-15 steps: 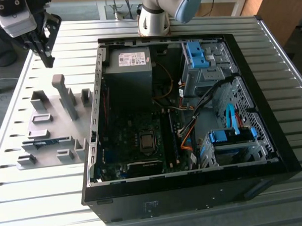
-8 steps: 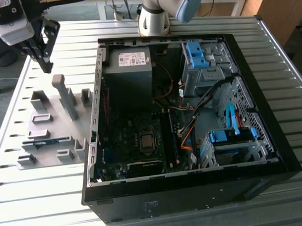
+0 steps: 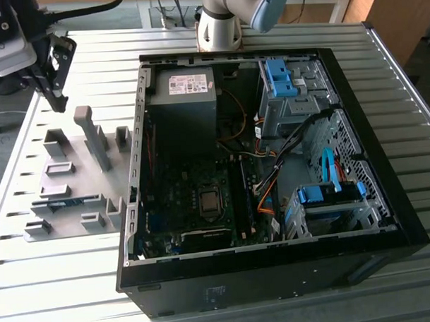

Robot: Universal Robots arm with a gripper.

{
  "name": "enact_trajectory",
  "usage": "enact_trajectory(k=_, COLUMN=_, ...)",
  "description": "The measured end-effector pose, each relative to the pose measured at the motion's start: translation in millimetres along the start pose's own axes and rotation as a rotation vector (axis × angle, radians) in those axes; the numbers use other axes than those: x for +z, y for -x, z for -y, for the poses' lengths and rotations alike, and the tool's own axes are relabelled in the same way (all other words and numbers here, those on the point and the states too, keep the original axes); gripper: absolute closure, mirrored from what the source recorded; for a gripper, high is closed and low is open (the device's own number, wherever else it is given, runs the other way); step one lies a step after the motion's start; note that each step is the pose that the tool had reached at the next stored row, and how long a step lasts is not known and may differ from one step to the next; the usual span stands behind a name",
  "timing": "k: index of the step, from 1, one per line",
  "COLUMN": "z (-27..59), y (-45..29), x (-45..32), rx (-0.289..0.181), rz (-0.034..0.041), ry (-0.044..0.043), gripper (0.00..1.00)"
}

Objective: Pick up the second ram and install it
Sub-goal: 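Reach for the second ram, then pick up the second ram and move it above second insertion slot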

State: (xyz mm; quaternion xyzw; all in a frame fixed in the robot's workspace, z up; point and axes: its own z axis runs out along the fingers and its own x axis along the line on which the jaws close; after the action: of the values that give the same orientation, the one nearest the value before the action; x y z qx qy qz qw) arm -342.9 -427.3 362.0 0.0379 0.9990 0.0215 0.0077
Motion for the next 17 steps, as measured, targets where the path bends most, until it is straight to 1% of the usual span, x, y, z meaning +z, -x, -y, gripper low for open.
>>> enact_trajectory(k=3, z=2.4, y=-13.5, x=0.3, rx=0.000, rz=0.0000, ry=0.0001, gripper=0.90)
enact_trajectory(k=5, z=3.5, y=-20.0, x=0.3, rx=0.000, rz=-0.0001, ry=-0.0001, gripper=0.90)
enact_trajectory(k=6, z=3.8, y=-21.9, x=0.4, rx=0.000, rz=0.0000, ry=0.0001, gripper=0.90)
enact_trajectory(k=17, z=4.1, y=-25.4, x=0.5, rx=0.000, rz=0.0000, ry=0.0001, gripper=0.90)
